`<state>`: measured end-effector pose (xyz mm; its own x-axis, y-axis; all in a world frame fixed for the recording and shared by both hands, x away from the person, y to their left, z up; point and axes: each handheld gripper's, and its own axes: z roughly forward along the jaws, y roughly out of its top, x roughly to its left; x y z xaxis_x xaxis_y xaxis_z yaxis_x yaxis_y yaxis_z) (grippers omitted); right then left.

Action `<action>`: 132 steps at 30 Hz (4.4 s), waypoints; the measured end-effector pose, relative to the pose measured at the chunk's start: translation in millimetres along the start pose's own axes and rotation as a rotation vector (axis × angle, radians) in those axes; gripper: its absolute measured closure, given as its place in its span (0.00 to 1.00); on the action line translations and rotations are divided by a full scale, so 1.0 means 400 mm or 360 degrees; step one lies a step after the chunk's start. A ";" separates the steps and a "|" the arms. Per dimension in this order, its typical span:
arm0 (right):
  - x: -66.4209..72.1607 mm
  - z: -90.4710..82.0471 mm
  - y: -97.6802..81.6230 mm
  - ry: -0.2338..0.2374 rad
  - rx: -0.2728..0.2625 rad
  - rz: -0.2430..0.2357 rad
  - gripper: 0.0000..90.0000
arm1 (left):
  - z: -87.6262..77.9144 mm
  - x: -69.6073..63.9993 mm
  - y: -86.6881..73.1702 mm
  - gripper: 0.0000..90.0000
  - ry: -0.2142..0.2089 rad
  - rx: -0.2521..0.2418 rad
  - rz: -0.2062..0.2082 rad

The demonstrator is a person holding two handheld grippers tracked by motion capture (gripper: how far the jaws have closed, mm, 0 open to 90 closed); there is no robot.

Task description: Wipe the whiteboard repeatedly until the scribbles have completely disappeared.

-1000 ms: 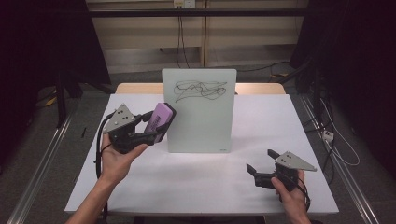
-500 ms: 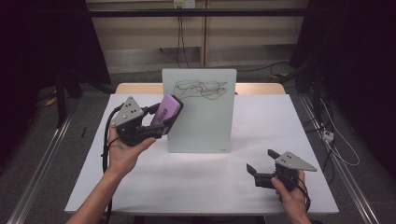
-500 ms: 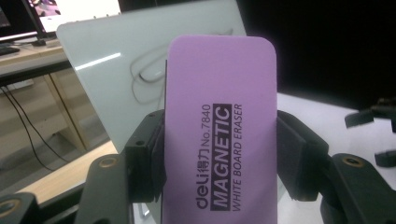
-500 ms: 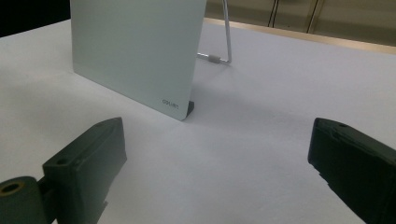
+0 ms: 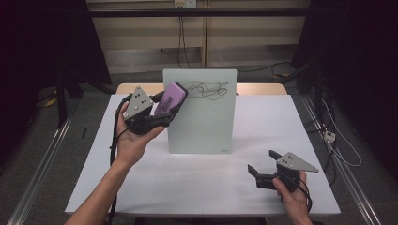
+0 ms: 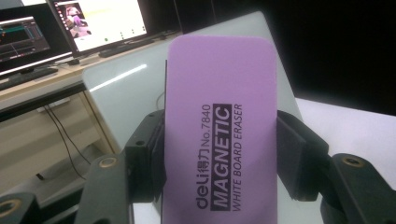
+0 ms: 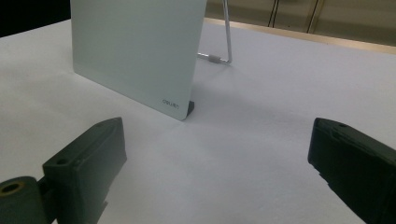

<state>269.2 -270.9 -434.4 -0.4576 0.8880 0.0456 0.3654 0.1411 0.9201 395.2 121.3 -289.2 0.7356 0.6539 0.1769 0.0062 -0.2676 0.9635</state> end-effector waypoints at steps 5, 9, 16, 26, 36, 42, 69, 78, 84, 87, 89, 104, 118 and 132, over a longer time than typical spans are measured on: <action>-0.001 -0.001 0.000 0.0005 -0.0006 0.0001 0.04 | 0.029 -0.010 0.009 0.46 0.0074 0.0016 0.0075; -0.001 0.000 0.000 0.0007 -0.0005 0.0002 0.04 | 0.049 -0.014 0.023 0.46 0.0097 0.0023 0.0112; -0.002 -0.001 0.000 0.0008 -0.0007 0.0005 0.04 | 0.080 0.002 0.032 0.46 0.0092 0.0021 0.0068; -0.001 -0.002 0.000 0.0006 -0.0005 0.0001 0.04 | 0.102 0.017 0.025 0.46 0.0119 0.0055 0.0063; 0.000 -0.002 0.000 0.0004 -0.0001 -0.0001 0.04 | 0.117 0.023 0.027 0.46 0.0164 0.0081 0.0111; -0.001 -0.002 0.000 0.0011 0.0002 -0.0003 0.05 | 0.121 0.016 0.027 0.46 0.0172 0.0087 0.0135; -0.001 -0.003 -0.001 0.0016 0.0009 0.0006 0.05 | 0.143 -0.030 -0.023 0.46 0.0062 0.0173 0.0203; 0.000 -0.002 -0.001 0.0016 0.0009 0.0002 0.05 | 0.106 0.048 0.024 0.46 0.0163 0.0111 0.0144; 0.001 -0.003 0.000 0.0015 0.0012 0.0003 0.05 | 0.127 -0.003 -0.013 0.46 0.0120 0.0155 0.0207; 0.002 -0.003 -0.001 0.0014 0.0011 0.0004 0.05 | 0.142 -0.040 -0.048 0.45 0.0058 0.0188 0.0233; 0.001 -0.003 -0.001 0.0016 0.0011 0.0003 0.05 | 0.153 -0.065 -0.069 0.45 0.0013 0.0224 0.0252; 0.000 -0.003 -0.001 0.0019 0.0008 0.0011 0.05 | 0.138 0.012 0.021 0.45 0.0065 0.0153 0.0170; 0.001 -0.003 0.000 0.0015 0.0011 0.0003 0.05 | 0.188 -0.066 -0.004 0.45 -0.0029 0.0240 0.0277; -0.001 -0.006 -0.001 0.0020 0.0006 0.0007 0.05 | 0.205 -0.077 0.009 0.45 -0.0072 0.0268 0.0236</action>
<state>267.3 -272.5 -433.7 -0.4661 0.8830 0.0544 0.3705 0.1391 0.9183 428.1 42.1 -307.6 0.7664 0.5673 0.3015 0.0059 -0.4756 0.8796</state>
